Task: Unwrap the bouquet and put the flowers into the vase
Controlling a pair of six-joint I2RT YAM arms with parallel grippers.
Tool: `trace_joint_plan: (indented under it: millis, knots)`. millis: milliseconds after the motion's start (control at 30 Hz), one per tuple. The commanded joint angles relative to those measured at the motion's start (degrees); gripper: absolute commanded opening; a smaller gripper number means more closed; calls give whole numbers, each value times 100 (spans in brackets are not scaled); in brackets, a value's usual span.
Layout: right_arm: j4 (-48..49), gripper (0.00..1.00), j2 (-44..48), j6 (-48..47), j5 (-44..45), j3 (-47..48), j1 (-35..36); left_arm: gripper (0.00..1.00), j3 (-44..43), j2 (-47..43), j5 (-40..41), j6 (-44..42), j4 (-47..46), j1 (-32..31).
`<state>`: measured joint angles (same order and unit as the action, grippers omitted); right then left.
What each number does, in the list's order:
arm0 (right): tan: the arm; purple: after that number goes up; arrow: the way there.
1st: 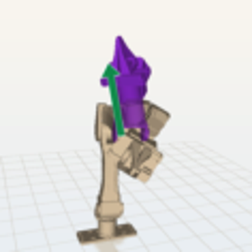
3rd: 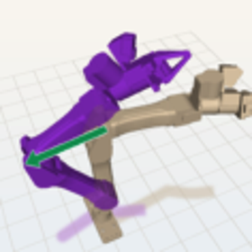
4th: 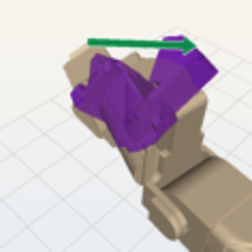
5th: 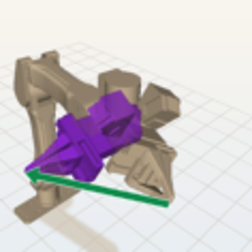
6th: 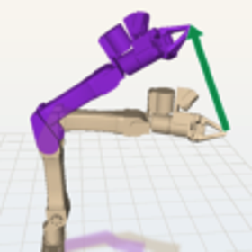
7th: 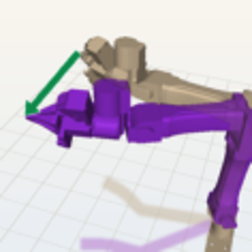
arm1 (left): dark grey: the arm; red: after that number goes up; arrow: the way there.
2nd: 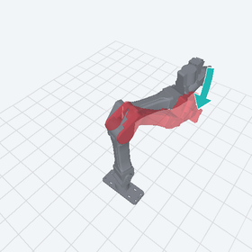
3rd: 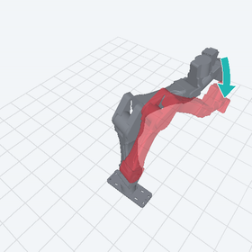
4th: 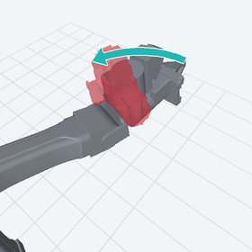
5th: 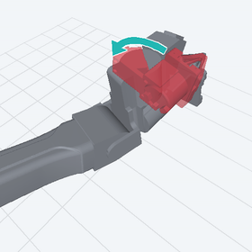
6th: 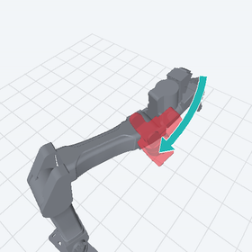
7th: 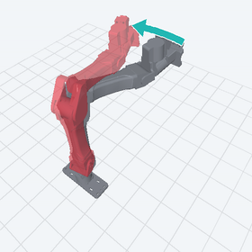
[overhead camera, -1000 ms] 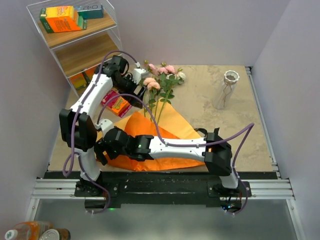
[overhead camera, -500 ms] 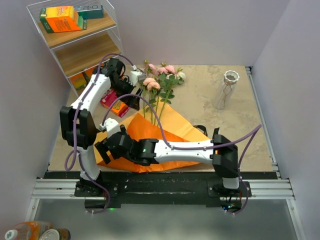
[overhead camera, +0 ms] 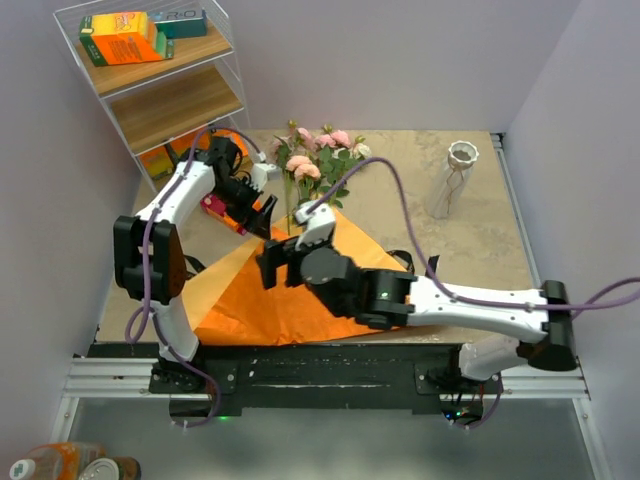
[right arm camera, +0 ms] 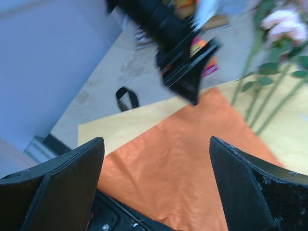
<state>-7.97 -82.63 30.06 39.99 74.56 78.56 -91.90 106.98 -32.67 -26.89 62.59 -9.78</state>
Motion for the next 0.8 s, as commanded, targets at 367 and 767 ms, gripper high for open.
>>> trace_joint_plan:
  millis: [367, 767]
  knots:
    - [-653, 89, 2155, 404, 299, -1128, -808, 82, 664, 200, -415, -281, -573, 11]
    - [-961, 84, 2488, 509, 325, -1181, -852, 65, 779, 367, -1136, -641, -397, -68]
